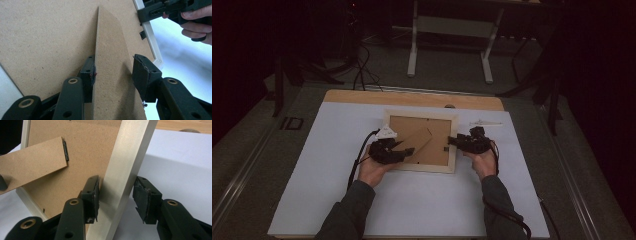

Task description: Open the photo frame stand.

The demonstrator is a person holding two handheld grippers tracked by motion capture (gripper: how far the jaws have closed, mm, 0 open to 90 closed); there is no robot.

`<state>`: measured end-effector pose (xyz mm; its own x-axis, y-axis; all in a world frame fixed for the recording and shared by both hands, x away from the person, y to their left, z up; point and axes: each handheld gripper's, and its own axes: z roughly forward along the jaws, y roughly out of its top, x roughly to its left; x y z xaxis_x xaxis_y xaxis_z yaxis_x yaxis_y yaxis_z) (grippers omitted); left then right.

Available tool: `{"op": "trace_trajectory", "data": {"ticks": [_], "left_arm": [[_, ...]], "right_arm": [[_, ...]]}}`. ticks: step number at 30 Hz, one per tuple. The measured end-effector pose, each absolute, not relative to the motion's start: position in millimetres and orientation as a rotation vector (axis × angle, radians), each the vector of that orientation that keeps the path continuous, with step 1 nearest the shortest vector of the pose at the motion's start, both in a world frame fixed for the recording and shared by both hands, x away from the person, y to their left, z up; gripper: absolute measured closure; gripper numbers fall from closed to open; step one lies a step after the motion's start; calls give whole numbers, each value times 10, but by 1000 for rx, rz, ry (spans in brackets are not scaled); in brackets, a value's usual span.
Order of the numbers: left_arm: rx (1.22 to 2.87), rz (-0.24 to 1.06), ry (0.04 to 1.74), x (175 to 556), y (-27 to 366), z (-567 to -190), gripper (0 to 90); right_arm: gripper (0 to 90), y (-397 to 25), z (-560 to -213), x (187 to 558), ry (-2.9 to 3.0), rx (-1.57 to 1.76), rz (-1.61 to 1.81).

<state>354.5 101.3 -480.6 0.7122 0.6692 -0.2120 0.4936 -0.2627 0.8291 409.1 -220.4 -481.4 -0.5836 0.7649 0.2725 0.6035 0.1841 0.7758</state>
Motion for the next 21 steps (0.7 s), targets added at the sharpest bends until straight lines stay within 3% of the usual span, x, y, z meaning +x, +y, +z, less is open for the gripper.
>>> {"op": "trace_trajectory", "data": {"ticks": [7,21], "left_arm": [[1971,183,905,3568,1032,-4796,585],[1998,248,875,3549,995,-4756,616]], "right_arm": [[566,-2204,-4806,4077,2269,1314,1370],[580,-2202,-4738,4068,2241,1304,1371]]}}
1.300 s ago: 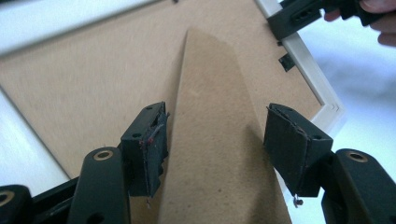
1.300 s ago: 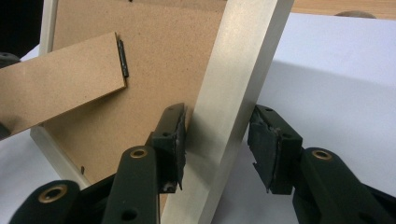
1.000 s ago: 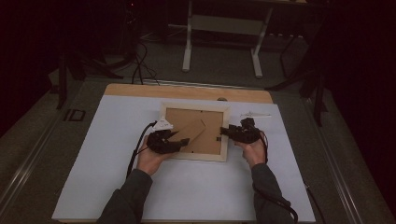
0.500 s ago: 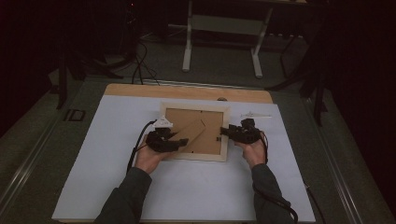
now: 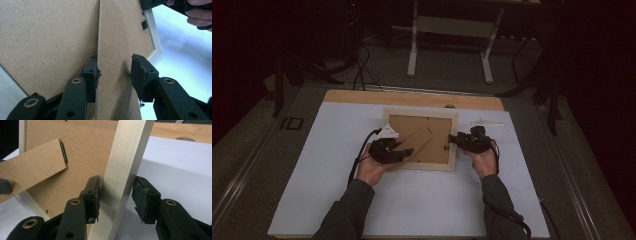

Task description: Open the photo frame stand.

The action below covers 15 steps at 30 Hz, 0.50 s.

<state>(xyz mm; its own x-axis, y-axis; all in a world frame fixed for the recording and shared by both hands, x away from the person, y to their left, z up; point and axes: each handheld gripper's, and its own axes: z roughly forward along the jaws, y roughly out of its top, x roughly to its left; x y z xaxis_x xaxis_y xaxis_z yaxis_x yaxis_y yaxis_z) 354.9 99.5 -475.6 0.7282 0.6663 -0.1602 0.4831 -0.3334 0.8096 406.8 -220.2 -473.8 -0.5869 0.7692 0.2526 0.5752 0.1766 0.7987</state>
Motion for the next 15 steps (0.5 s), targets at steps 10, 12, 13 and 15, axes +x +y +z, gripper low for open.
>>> {"op": "trace_trajectory", "data": {"ticks": [10,12,13,15], "left_arm": [[1998,272,871,3559,968,-4739,647],[1998,280,874,3564,958,-4732,658],[2002,285,871,3567,956,-4728,663],[2004,289,872,3572,952,-4720,668]], "right_arm": [[597,-2223,-4651,4063,2211,1286,1378],[605,-2225,-4625,4070,2192,1293,1391],[608,-2226,-4615,4071,2188,1294,1390],[611,-2224,-4603,4072,2183,1295,1391]]}}
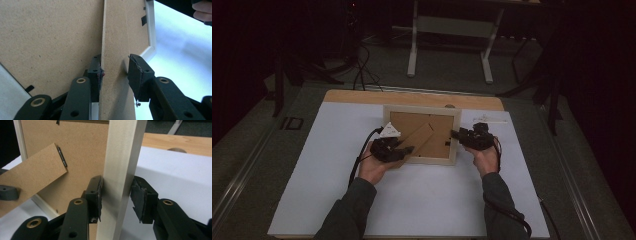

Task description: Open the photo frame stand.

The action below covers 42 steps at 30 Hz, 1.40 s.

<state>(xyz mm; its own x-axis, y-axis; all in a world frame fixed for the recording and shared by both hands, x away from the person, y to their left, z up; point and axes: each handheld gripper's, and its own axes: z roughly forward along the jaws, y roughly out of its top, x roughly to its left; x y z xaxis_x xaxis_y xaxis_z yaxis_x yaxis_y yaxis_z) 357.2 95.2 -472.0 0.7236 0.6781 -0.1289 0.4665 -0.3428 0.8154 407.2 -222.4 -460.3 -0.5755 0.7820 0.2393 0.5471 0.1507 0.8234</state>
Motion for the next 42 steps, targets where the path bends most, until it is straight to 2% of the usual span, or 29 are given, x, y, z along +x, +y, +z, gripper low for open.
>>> {"op": "trace_trajectory", "data": {"ticks": [25,28,29,31,35,42], "left_arm": [[2023,335,885,3603,903,-4691,708],[2023,341,889,3600,893,-4693,725],[2018,346,893,3600,883,-4690,729],[2007,344,889,3607,855,-4681,731],[2007,328,894,3600,827,-4684,743],[2082,353,858,3564,860,-4788,783]], "right_arm": [[618,-2202,-4396,4048,2124,1225,1389],[655,-2210,-4346,4039,2104,1216,1429],[702,-2207,-4324,4030,2109,1198,1453],[691,-2178,-4301,4018,2141,1158,1497],[658,-1848,-4244,3942,2206,996,1330],[654,-1897,-4296,3981,2193,1045,1350]]}}
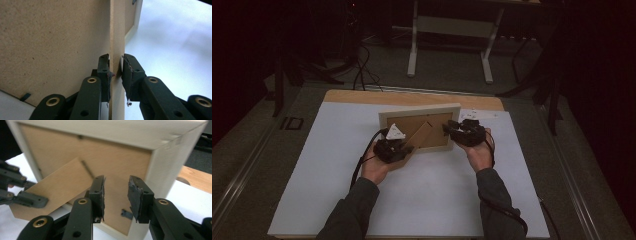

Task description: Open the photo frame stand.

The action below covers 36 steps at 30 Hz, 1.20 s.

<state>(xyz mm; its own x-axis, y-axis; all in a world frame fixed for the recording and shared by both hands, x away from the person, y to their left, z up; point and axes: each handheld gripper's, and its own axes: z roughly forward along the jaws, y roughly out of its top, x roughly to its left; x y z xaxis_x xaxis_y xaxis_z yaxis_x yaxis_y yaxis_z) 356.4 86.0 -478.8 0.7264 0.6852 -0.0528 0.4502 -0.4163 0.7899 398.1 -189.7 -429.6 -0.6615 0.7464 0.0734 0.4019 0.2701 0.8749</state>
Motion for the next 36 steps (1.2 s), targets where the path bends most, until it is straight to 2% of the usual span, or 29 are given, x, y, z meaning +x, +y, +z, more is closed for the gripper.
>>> {"op": "trace_trajectory", "data": {"ticks": [11,16,19,22,29,36], "left_arm": [[2144,433,818,3526,820,-4790,784],[2157,434,813,3517,815,-4801,792],[2166,446,800,3502,813,-4810,792],[2175,456,790,3481,812,-4825,792],[2191,479,770,3466,802,-4825,790],[2198,486,764,3466,802,-4823,791]], "right_arm": [[614,-2088,-4338,3968,2158,1086,1353],[503,-2102,-4338,4026,2151,1101,1352],[480,-2095,-4343,4053,2146,1105,1362],[401,-2081,-4357,4103,2152,1098,1389],[302,-2092,-4370,4154,2173,1053,1449],[312,-2076,-4310,4153,2192,976,1477]]}}
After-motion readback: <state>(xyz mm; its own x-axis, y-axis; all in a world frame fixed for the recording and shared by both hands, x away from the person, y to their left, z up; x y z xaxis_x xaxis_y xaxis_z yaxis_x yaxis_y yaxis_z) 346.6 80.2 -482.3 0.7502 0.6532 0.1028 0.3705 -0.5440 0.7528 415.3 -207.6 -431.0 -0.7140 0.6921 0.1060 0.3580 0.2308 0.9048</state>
